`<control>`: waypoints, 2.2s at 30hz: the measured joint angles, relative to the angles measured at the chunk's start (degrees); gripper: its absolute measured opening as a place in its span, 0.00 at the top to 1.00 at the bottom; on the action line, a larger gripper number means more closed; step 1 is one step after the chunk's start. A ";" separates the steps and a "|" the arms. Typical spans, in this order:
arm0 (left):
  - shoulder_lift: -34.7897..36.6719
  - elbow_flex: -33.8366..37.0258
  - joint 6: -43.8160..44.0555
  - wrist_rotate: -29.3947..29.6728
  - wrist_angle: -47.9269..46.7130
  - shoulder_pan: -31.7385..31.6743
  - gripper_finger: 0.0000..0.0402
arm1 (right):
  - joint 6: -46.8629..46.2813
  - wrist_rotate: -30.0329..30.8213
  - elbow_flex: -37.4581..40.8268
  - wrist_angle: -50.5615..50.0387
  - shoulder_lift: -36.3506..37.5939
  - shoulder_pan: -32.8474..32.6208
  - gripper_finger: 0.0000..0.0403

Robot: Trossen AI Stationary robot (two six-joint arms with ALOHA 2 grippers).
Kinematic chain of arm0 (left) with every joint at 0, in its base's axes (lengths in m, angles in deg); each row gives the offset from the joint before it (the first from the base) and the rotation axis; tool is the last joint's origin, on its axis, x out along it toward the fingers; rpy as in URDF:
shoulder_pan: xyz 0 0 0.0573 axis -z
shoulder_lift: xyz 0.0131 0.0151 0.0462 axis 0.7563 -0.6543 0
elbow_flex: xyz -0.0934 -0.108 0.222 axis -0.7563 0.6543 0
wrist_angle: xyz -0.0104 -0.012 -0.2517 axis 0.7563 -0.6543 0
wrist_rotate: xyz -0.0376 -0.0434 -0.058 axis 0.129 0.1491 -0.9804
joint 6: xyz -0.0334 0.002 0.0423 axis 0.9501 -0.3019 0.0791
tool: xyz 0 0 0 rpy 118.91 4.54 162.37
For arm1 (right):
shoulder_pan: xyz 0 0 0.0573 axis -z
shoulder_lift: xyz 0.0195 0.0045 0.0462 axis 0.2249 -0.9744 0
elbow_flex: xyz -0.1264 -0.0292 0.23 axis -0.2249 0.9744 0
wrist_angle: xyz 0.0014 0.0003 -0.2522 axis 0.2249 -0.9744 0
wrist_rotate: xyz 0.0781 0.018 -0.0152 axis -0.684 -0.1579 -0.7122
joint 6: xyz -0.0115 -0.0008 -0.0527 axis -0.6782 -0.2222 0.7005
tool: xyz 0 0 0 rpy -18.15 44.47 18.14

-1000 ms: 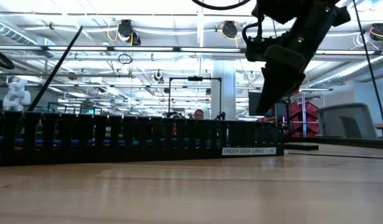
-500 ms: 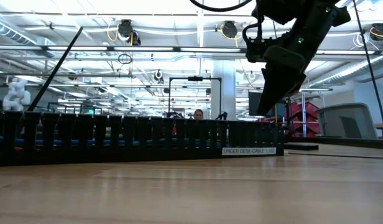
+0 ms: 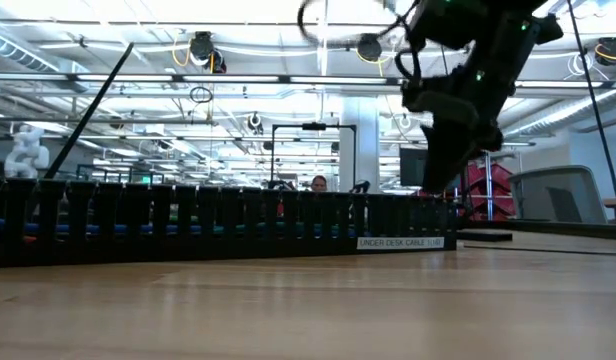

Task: Ziptie cables
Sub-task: Put the ziptied cables in the black cable duct

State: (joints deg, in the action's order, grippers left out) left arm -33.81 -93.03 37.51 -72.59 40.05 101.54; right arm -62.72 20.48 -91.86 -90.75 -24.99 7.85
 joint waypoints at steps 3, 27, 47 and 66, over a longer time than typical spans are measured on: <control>0.07 0.00 -0.04 0.04 -0.17 -0.17 1.00 | -1.48 -1.70 0.00 0.62 -2.69 -1.14 0.52; 0.39 0.11 -1.97 -0.96 -0.76 -0.22 1.00 | -5.41 2.35 0.15 4.35 -9.72 -2.92 0.52; 0.37 0.15 -1.95 -0.81 -0.74 -0.20 1.00 | -9.40 -0.72 0.07 12.55 -10.85 -2.80 0.52; 0.33 0.15 -3.20 -0.69 -0.72 -0.45 1.00 | -14.45 -2.43 -0.20 14.83 -14.96 -4.35 0.52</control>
State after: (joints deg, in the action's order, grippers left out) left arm -33.48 -92.87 34.31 -73.28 39.33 101.09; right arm -77.17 18.05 -92.06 -75.93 -39.95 3.51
